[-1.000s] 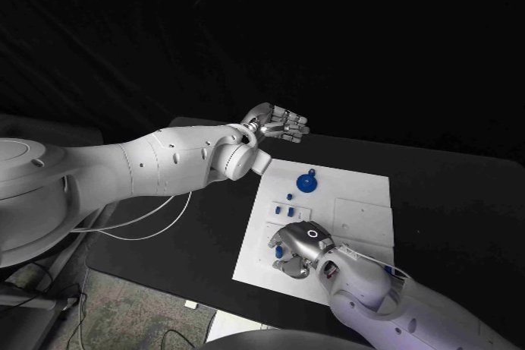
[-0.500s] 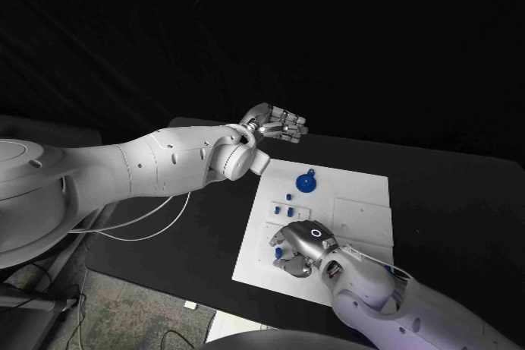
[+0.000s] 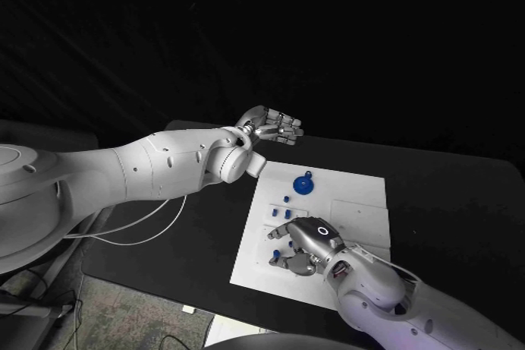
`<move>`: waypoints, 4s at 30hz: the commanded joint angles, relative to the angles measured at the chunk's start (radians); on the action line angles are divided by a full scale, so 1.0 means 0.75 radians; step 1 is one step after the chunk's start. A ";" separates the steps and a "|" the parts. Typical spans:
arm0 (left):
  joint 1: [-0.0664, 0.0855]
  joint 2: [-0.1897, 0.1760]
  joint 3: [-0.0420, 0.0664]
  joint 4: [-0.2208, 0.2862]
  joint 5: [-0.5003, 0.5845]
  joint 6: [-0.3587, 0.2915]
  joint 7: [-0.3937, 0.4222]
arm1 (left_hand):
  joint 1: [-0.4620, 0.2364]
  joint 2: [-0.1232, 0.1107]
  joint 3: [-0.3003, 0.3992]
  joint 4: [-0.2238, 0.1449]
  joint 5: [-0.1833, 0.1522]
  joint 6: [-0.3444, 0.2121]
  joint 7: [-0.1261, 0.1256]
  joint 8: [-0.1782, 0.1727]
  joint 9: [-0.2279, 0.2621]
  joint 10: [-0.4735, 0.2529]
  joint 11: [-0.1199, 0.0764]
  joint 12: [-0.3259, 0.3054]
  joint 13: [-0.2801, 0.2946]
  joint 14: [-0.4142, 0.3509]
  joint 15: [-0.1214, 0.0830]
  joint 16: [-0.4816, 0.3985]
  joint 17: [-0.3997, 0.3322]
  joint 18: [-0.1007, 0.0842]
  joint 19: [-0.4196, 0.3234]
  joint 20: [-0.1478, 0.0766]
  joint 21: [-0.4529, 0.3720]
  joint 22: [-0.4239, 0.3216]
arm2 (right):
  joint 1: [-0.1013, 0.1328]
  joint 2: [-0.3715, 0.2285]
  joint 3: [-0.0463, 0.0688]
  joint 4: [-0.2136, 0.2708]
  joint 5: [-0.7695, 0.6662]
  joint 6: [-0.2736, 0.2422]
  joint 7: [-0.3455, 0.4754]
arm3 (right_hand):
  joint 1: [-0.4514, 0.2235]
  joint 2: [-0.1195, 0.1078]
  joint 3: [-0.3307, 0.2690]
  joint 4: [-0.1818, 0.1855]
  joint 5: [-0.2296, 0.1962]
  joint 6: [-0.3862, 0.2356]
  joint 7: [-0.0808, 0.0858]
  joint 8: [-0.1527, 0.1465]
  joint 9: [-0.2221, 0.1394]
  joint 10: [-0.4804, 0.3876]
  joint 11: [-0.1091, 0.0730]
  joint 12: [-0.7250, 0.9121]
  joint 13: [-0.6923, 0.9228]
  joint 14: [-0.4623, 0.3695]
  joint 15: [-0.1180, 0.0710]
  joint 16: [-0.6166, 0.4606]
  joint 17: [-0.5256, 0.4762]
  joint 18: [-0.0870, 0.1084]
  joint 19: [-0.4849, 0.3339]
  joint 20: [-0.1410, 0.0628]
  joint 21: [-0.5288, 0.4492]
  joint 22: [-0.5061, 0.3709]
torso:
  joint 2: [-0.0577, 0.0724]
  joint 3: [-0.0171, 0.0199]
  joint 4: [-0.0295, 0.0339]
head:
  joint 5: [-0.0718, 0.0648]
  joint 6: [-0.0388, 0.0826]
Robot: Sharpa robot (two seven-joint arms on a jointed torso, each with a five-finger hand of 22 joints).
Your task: Assemble the parts on the task board
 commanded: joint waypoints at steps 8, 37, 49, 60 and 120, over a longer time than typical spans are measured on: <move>0.001 -0.032 0.000 -0.002 0.040 0.019 0.038 | -0.016 0.015 -0.007 0.013 -0.003 0.002 -0.002 -0.001 0.001 0.032 -0.006 0.007 0.001 0.020 -0.004 -0.006 -0.001 0.007 -0.004 -0.005 -0.007 -0.002 | 0.063 -0.200 0.125 0.082 0.617 -0.012 0.127 | -0.042 0.095 0.059 -0.032 0.079 0.106 0.022 0.003 0.004 0.279 -0.064 0.041 0.013 0.004 -0.041 0.000 -0.002 -0.018 0.048 -0.027 0.015 -0.015 | -0.010 0.0047 -0.0094 | -0.143 0.066; -0.050 -0.166 -0.003 0.118 0.087 0.161 0.203 | -0.055 0.014 -0.227 0.087 -0.002 0.012 -0.032 -0.001 0.002 0.108 -0.048 0.003 0.001 0.086 -0.031 -0.006 0.001 -0.031 0.012 -0.024 -0.017 -0.041 | 0.171 -0.603 0.130 0.155 1.200 0.600 -0.687 | -0.298 0.121 0.028 0.187 -0.026 0.102 -0.013 0.000 0.089 0.365 -0.140 1.388 1.641 0.018 -0.088 0.357 0.548 -0.085 0.050 -0.083 0.603 0.393 | -0.065 0.0320 -0.0455 | -0.306 0.036; -0.051 -0.174 -0.007 0.159 0.073 0.161 0.188 | -0.102 -0.029 -0.272 0.165 -0.110 0.007 -0.024 0.001 0.002 0.101 -0.040 0.004 0.002 0.089 -0.025 -0.005 0.001 -0.028 0.018 -0.021 -0.014 -0.052 | 0.172 -0.562 0.071 0.138 1.135 0.699 -0.766 | -0.378 0.132 0.038 0.204 -0.059 0.075 -0.006 0.000 0.069 0.383 -0.136 1.372 1.704 0.030 -0.084 0.363 0.623 -0.085 0.063 -0.080 0.609 0.450 | -0.066 0.0192 -0.0429 | -0.305 0.016; -0.051 -0.174 -0.008 0.174 0.057 0.167 0.177 | -0.127 -0.032 -0.275 0.189 -0.111 0.008 -0.026 0.000 0.002 0.153 -0.052 0.004 0.002 0.088 -0.024 -0.005 0.001 -0.030 0.016 -0.021 -0.013 -0.056 | 0.172 -0.486 0.029 0.084 1.100 0.679 -0.774 | -0.379 0.137 0.042 0.184 -0.054 0.060 -0.002 -0.001 0.067 0.380 -0.133 1.365 1.707 0.031 -0.082 0.355 0.626 -0.085 0.066 -0.079 0.619 0.465 | -0.066 0.0174 -0.0403 | -0.282 0.002; -0.050 -0.164 -0.009 0.181 0.028 0.182 0.117 | -0.138 -0.061 -0.243 0.231 -0.111 -0.066 -0.001 -0.002 -0.001 0.124 -0.031 0.004 0.002 0.073 -0.018 -0.005 0.001 -0.024 0.015 -0.016 -0.013 -0.059 | 0.171 -0.278 -0.038 -0.082 1.028 0.524 -0.764 | -0.315 0.259 0.022 -0.005 0.103 0.070 -0.002 -0.001 0.054 0.372 -0.135 1.364 1.696 0.035 -0.082 0.343 0.648 -0.087 0.072 -0.078 0.586 0.519 | -0.065 0.0181 -0.0442 | -0.239 0.000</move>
